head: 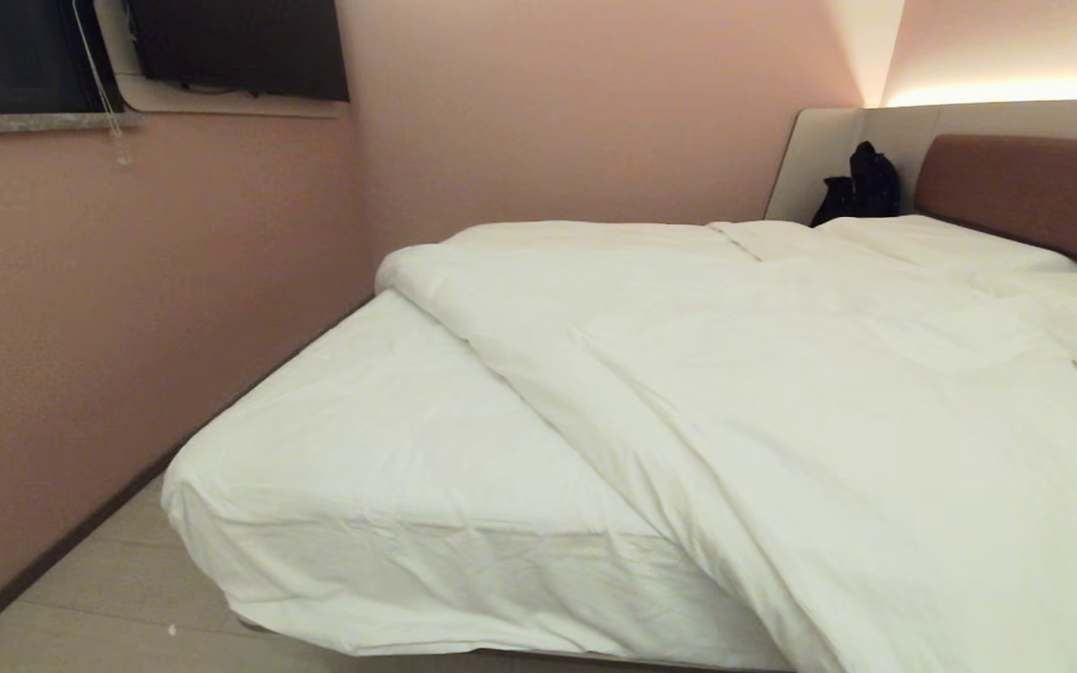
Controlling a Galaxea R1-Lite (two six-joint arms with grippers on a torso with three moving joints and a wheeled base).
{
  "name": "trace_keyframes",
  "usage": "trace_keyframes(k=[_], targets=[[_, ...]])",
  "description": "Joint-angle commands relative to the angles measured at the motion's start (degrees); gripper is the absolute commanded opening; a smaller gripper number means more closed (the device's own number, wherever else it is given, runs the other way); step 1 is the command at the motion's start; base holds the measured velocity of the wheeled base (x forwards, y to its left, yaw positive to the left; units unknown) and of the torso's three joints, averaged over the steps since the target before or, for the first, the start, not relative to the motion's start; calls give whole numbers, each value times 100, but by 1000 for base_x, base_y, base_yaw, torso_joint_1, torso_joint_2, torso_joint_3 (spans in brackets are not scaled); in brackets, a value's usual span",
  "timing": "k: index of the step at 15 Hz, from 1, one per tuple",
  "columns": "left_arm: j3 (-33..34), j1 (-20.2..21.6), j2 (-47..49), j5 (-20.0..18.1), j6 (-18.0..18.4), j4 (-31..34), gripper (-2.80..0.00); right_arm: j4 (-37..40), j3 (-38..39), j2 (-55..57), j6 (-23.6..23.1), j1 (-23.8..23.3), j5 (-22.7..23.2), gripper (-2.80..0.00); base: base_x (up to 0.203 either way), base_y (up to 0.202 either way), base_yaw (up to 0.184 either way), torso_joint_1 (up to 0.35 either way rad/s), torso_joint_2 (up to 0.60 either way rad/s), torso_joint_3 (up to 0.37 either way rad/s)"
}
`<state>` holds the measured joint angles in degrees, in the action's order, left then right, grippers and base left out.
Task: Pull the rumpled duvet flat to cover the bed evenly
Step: Hold the folded corner of the quilt
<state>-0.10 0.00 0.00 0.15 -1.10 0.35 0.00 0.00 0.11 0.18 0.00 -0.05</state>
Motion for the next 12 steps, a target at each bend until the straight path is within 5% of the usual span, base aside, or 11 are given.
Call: trace_keyframes(k=[1, 7, 12], targets=[[1, 0, 9, 3, -5, 0, -280, 0, 0, -2, -1, 0, -3, -280, 0, -195, 2, 2, -1, 2], [10, 0, 0, 11, -89, -44, -280, 0, 0, -11, -1, 0, -4, -280, 0, -175, 1, 6, 4, 0], [10, 0, 0, 20, -224, -53, -280, 0, 0, -11, -45, 0, 5, -280, 0, -10, 0, 0, 0, 1]])
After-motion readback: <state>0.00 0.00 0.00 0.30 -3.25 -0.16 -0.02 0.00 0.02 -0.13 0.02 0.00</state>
